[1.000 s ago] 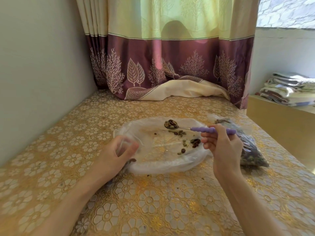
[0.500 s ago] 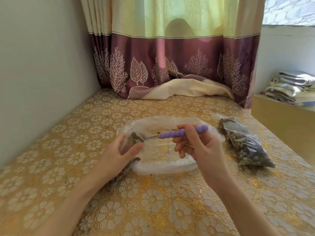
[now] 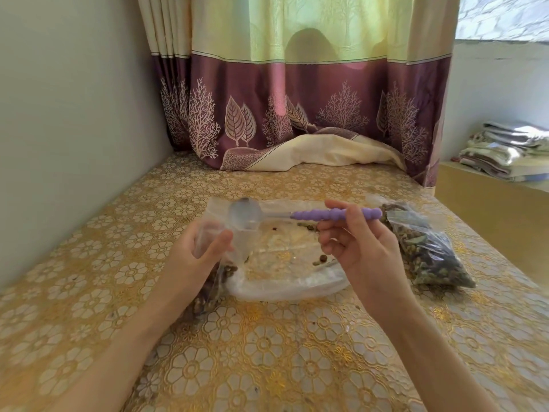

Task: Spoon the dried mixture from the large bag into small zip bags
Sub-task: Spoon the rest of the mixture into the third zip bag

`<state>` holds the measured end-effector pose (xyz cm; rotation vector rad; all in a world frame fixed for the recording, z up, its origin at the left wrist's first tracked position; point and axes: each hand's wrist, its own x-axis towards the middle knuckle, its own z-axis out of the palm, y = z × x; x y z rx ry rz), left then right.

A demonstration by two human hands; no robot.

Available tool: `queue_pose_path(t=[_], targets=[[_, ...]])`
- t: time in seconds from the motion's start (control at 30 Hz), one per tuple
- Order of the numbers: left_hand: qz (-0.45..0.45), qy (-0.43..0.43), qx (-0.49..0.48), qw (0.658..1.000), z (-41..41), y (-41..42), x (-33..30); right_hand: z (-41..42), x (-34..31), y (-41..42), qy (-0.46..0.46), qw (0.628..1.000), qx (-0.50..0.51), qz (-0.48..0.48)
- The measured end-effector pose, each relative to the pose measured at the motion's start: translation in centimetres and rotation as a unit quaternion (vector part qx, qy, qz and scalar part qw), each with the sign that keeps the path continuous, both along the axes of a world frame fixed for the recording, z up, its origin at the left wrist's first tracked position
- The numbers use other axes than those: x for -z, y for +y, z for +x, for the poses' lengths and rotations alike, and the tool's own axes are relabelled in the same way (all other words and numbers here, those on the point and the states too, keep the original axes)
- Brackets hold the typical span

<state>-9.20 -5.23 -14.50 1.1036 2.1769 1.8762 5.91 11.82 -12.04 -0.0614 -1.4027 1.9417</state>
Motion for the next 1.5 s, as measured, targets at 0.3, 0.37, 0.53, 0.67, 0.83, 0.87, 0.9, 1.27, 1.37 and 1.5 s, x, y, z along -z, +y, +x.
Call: queue_pose_path(t=[0.3,0.37,0.53,0.67,0.83,0.87,0.9,1.27,1.37,1.5], targets=[[-0.042,0.046,0.006,0.998,0.0,0.6,0.8,0.3,0.6,2.8,-0.057,0.984,0.155,-0.062],[-0.047,0.052,0.007,0.998,-0.1,0.6,0.9,0.4,0.7,3.3,-0.104,0.977,0.186,-0.023],[-0.092,0.084,0.001,0.992,-0.1,0.3,1.4,1.5,0.9,3.2,-0.173,0.959,0.207,0.088],[-0.147,0.123,0.012,0.981,0.0,0.0,1.5,3.3,1.4,2.2,-0.171,0.951,0.208,0.152],[-0.154,0.129,0.016,0.98,0.1,0.2,1.8,5.4,1.6,1.4,-0.149,0.934,0.27,0.183],[-0.157,0.129,0.015,0.979,0.1,0.2,1.9,5.8,1.7,1.3,-0.147,0.927,0.29,0.188],[-0.161,0.13,0.014,0.978,0.1,0.2,2.0,6.0,1.8,1.2,-0.146,0.92,0.308,0.193],[-0.168,0.134,0.014,0.976,0.4,0.2,1.9,5.3,3.3,-0.2,-0.148,0.897,0.371,0.189],[-0.167,0.124,0.009,0.978,0.5,0.2,1.8,5.1,3.6,-0.2,-0.159,0.889,0.386,0.186],[-0.161,0.106,0.028,0.981,0.5,0.1,1.9,5.1,3.8,0.2,-0.174,0.874,0.414,0.188]])
